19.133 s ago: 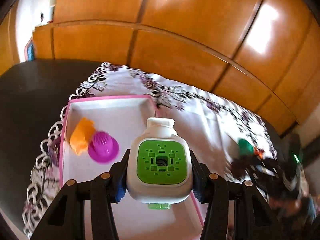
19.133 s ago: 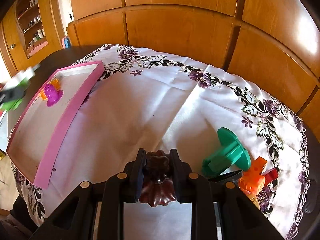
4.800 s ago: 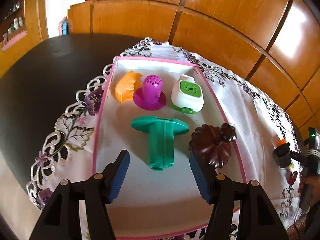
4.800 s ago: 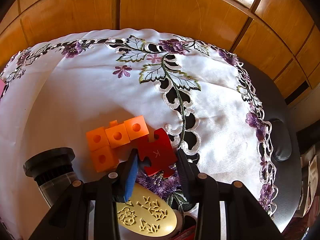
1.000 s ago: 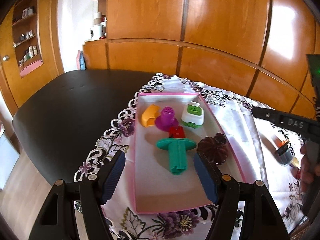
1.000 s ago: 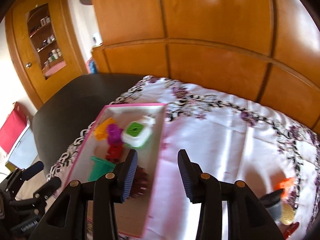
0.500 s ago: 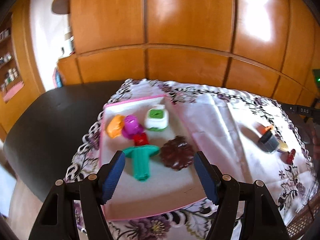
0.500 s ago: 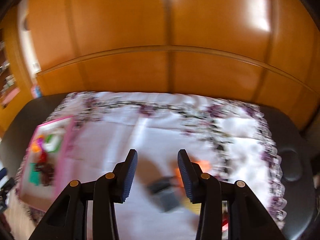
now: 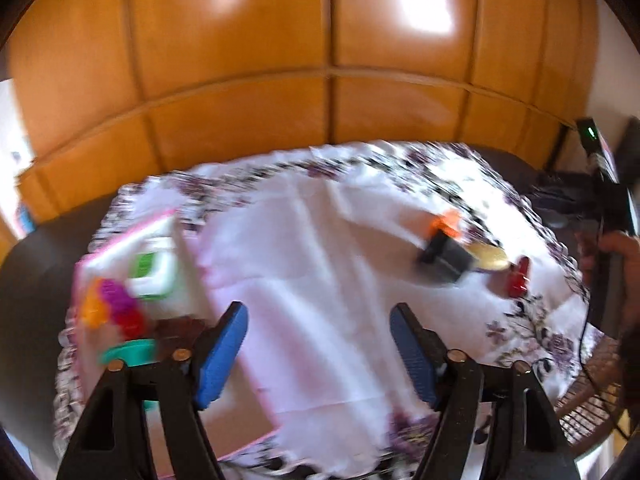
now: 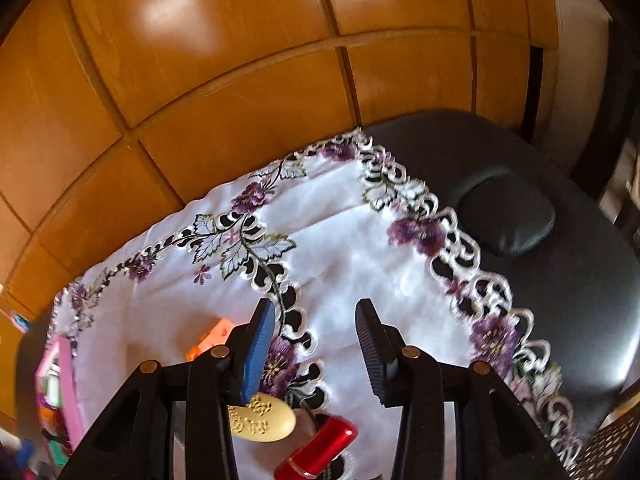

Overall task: Organize rigid objects
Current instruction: 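Grasp the black cup with the left gripper while the right gripper moves toward the red tube, then grasp the red lipstick tube with the right gripper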

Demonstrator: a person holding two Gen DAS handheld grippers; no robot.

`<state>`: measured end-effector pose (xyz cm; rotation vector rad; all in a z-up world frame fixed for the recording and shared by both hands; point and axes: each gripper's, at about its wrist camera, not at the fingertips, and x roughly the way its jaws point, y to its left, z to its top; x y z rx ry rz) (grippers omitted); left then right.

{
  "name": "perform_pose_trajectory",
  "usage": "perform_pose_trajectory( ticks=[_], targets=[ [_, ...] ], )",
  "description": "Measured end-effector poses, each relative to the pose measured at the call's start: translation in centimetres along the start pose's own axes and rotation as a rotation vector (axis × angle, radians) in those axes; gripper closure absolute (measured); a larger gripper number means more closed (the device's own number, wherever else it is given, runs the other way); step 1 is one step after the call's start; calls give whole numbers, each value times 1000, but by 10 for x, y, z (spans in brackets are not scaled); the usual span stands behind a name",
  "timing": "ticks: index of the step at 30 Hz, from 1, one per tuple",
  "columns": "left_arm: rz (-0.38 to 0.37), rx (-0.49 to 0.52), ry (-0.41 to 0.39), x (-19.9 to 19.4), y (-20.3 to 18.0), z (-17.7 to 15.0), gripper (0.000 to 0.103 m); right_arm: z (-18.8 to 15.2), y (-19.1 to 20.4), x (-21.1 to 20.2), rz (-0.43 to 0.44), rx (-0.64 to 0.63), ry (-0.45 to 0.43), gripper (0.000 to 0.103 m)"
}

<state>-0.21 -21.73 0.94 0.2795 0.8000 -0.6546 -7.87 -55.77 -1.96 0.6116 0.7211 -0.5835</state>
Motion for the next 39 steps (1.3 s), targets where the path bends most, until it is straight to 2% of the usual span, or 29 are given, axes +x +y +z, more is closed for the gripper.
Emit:
perform_pose_trajectory(
  ticks=[3, 6, 10, 14, 20, 23, 24, 26, 30, 39],
  targets=[
    [-106, -2, 71, 26, -23, 6, 27, 0, -1, 3, 1, 7, 10, 61],
    [-239, -91, 159, 54, -37, 14, 27, -1, -2, 4, 11, 13, 22, 61],
    [-285, -142, 195, 81, -55, 29, 28, -1, -2, 6, 29, 15, 33, 61],
    [-294, -200, 217, 107, -68, 43, 27, -1, -1, 7, 32, 11, 39, 61],
    [-244, -295, 293, 157, -73, 55, 23, 0, -4, 7, 51, 34, 41, 61],
    [-231, -331, 292, 173, -75, 59, 23, 0, -3, 9, 59, 36, 59, 60],
    [-226, -319, 276, 174, -76, 60, 25, 0, -2, 10, 60, 32, 62, 60],
    [-228, -260, 266, 175, -81, 61, 43, -1, 0, 12, 63, 21, 72, 60],
    [-262, -187, 242, 164, -77, 52, 45, -4, 8, 17, 89, -15, 110, 60],
    [-313, -172, 240, 122, -46, 8, 45, -23, 42, 38, 151, -177, 253, 60]
  ],
)
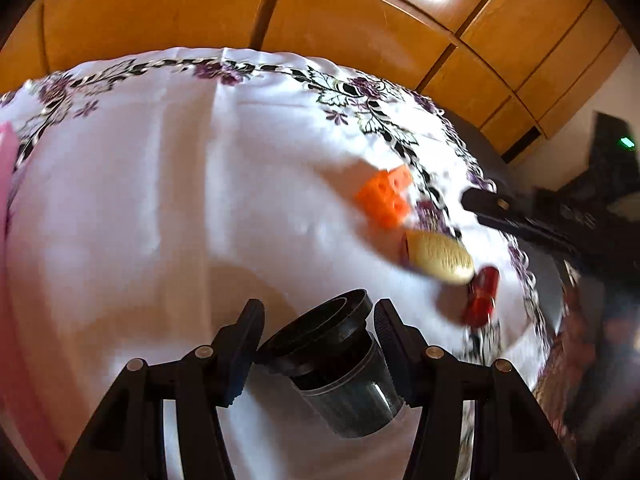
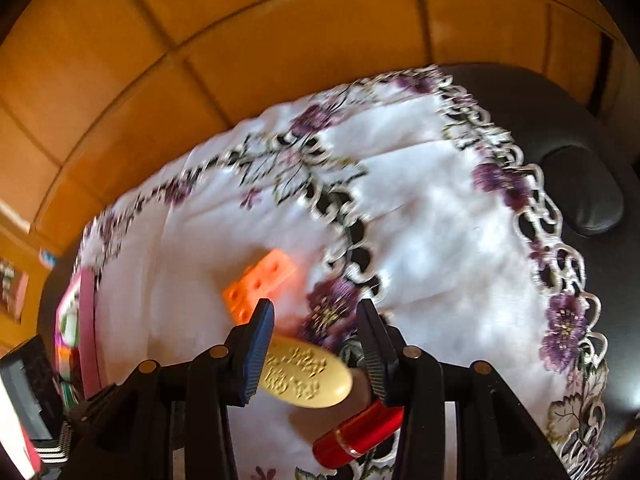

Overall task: Organize rigid objects
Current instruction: 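Grasp the red lipstick tube with the right gripper, then carry the black cup toward the tray with the left gripper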

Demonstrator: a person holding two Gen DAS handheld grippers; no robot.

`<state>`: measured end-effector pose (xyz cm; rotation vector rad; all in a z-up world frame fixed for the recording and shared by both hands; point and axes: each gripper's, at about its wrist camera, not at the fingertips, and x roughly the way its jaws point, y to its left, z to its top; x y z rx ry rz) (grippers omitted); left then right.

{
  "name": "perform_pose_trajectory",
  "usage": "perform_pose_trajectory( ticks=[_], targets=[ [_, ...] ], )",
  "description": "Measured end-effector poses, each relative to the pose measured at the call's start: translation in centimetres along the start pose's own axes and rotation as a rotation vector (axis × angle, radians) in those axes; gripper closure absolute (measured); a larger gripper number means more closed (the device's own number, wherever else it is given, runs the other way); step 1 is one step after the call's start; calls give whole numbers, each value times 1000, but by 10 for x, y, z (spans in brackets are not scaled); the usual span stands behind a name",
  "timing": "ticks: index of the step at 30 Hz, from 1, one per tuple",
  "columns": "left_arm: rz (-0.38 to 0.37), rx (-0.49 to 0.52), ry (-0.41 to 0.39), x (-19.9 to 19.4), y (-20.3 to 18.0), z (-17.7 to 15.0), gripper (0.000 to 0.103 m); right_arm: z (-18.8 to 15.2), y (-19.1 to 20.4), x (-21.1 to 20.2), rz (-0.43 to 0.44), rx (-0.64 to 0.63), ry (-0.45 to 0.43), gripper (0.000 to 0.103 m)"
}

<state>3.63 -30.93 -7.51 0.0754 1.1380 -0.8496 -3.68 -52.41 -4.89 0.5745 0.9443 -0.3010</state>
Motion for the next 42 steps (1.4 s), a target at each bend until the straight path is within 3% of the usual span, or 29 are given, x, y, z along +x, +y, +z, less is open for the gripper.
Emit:
perform_pose_trajectory(
  ticks=[5, 11, 13, 16, 19, 23, 28, 31, 33, 38, 40, 42],
  targets=[
    [9, 3, -26, -18, 11, -23, 45, -5, 7, 4, -33, -42, 10, 57],
    [50, 29, -53, -23, 11, -27, 45, -6, -25, -11, -115, 125, -10, 56],
    [64, 48, -57, -23, 10, -29, 45, -8, -29, -19, -130, 125, 7, 56],
    [50, 30, -51, -23, 16, -30, 44, -13, -13, -22, -124, -41, 100, 46],
    [42, 21, -52, -24, 18, -30, 44, -26, 13, -19, -123, -279, 208, 28],
    [39, 15, -49, -24, 18, -30, 44, -43, 37, -6, -248, -551, 305, 23],
    [39, 14, -46, -26, 19, -31, 44, -50, 39, 11, -345, -696, 390, 18],
    [46, 17, -46, -26, 18, -32, 44, -48, 37, 20, -343, -700, 404, 18],
    [50, 23, -47, -26, 17, -32, 43, -46, 34, 24, -346, -680, 398, 27],
    [60, 35, -53, -26, 16, -33, 44, -48, 43, 10, -330, -678, 332, 27],
    [77, 41, -60, -27, 14, -34, 44, -48, 55, -4, -276, -656, 304, 27],
    [93, 45, -67, -29, 13, -36, 44, -44, 69, -20, -166, -616, 243, 27]
  ],
)
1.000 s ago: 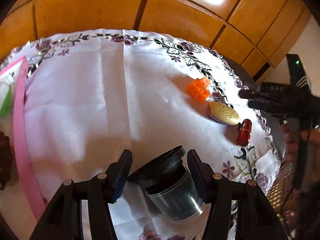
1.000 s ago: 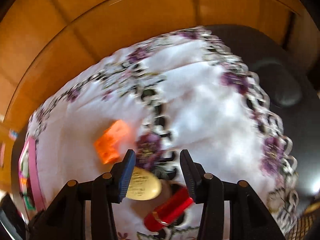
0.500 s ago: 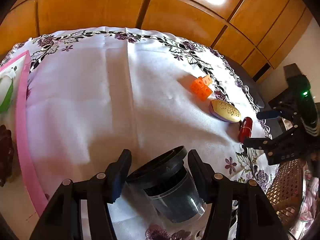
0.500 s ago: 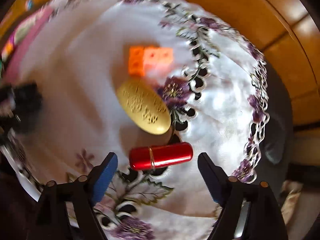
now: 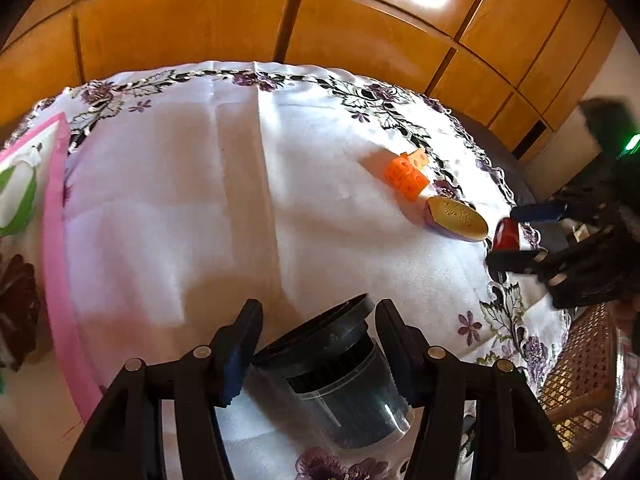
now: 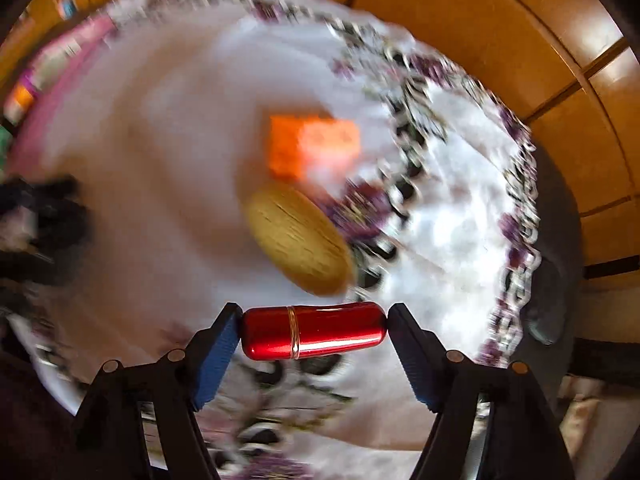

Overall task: Organize rigid objects
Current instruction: 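Carry the black cup toward the tray with the left gripper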

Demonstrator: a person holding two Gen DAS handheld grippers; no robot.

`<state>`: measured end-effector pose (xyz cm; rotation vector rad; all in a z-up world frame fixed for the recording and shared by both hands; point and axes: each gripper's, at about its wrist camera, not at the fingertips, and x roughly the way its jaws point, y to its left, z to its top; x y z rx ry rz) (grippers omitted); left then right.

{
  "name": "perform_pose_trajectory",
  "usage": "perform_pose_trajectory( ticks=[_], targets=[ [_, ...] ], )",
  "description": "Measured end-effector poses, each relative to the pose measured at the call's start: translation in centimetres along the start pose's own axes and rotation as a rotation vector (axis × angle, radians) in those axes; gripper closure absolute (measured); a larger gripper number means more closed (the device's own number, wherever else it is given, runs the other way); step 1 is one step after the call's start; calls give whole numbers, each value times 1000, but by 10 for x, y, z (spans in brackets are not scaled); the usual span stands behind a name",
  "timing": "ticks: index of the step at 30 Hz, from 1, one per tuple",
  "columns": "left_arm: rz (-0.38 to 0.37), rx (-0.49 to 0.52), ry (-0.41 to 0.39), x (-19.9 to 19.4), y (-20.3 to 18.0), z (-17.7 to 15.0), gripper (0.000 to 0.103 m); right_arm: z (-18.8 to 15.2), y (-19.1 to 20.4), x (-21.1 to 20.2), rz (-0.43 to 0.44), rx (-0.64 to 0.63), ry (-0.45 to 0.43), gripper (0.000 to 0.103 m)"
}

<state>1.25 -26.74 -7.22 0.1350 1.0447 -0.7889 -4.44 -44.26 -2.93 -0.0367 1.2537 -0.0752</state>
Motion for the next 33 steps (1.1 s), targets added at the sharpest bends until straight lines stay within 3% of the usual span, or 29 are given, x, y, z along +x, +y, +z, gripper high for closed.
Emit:
perform_pose_trajectory(
  ticks=[4, 9, 17, 23, 33],
  targets=[
    [29, 20, -11, -8, 1, -5, 46, 19, 21, -12, 52, 21, -134, 27],
    [55, 45, -23, -17, 3, -13, 47, 49, 56, 8, 72, 5, -201, 27],
    [65, 57, -44, -20, 7, -20, 46, 68, 80, 69, -7, -69, -178, 27],
    [97, 57, -36, -10, 6, -21, 45, 70, 61, 75, 96, 17, -142, 27],
    [120, 79, -39, -9, 3, -22, 46, 72, 61, 76, 83, 9, -144, 27]
  ],
)
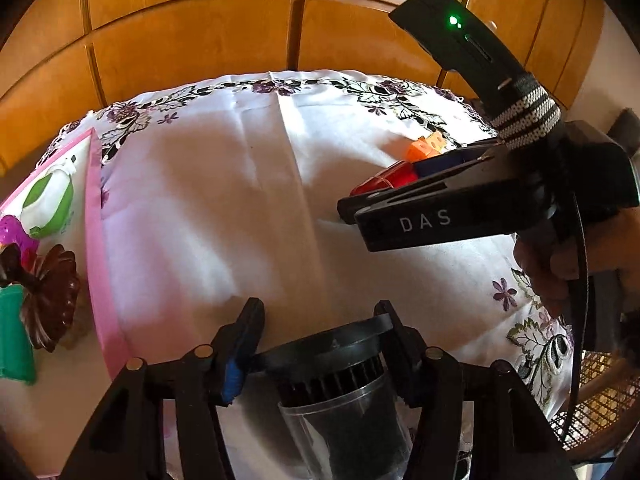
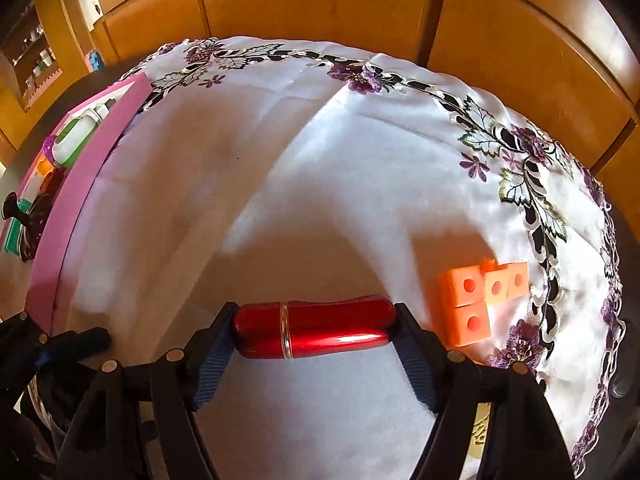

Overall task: Organize rigid objects
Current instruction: 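Carry the black cup toward the tray with the left gripper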

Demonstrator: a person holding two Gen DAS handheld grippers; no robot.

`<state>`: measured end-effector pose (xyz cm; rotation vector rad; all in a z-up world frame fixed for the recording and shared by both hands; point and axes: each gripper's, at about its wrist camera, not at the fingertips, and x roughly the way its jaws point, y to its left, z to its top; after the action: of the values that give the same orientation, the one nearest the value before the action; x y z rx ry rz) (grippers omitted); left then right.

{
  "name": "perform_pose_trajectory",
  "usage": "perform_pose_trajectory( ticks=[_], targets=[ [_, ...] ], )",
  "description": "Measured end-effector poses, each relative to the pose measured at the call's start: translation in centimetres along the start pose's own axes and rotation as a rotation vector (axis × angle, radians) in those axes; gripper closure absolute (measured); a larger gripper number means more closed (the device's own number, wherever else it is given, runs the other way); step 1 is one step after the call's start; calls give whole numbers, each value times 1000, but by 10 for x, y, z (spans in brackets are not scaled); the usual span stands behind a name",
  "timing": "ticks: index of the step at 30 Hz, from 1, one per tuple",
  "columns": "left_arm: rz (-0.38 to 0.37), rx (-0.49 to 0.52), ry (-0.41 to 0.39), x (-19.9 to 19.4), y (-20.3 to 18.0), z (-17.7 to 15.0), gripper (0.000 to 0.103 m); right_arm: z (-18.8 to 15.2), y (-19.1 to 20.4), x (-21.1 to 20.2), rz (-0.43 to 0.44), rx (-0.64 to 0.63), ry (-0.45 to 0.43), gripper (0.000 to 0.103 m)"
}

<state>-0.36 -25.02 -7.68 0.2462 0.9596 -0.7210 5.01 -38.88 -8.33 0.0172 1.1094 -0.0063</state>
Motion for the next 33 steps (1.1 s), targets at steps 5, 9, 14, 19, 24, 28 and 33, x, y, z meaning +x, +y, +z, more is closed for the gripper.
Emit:
perform_pose_trajectory(
  ticks=[5, 9, 14, 19, 24, 28, 33],
  targets=[
    [-4, -8, -3, -2, 2, 0, 46, 0, -1, 0, 2, -3, 2, 27],
    [-22, -24, -7, -8, 3, 0, 46, 1, -3, 0, 14, 6, 8, 27],
    [-26, 11, -55, -25, -5, 1, 46, 0, -4, 1, 22, 9, 9, 27],
    [-38, 13, -95, -44, -5, 4, 46, 0, -3, 1, 18, 6, 6, 27],
    [-31, -6, -125, -62, 1, 5, 46, 0, 1, -1, -9, -16, -6, 27],
    [-16, -34, -173, -85, 12, 7, 46, -1, 2, -1, -20, -30, -12, 27],
    [23, -87, -238, -113, 34, 12, 46, -1, 2, -2, -24, -37, -16, 27]
  ],
)
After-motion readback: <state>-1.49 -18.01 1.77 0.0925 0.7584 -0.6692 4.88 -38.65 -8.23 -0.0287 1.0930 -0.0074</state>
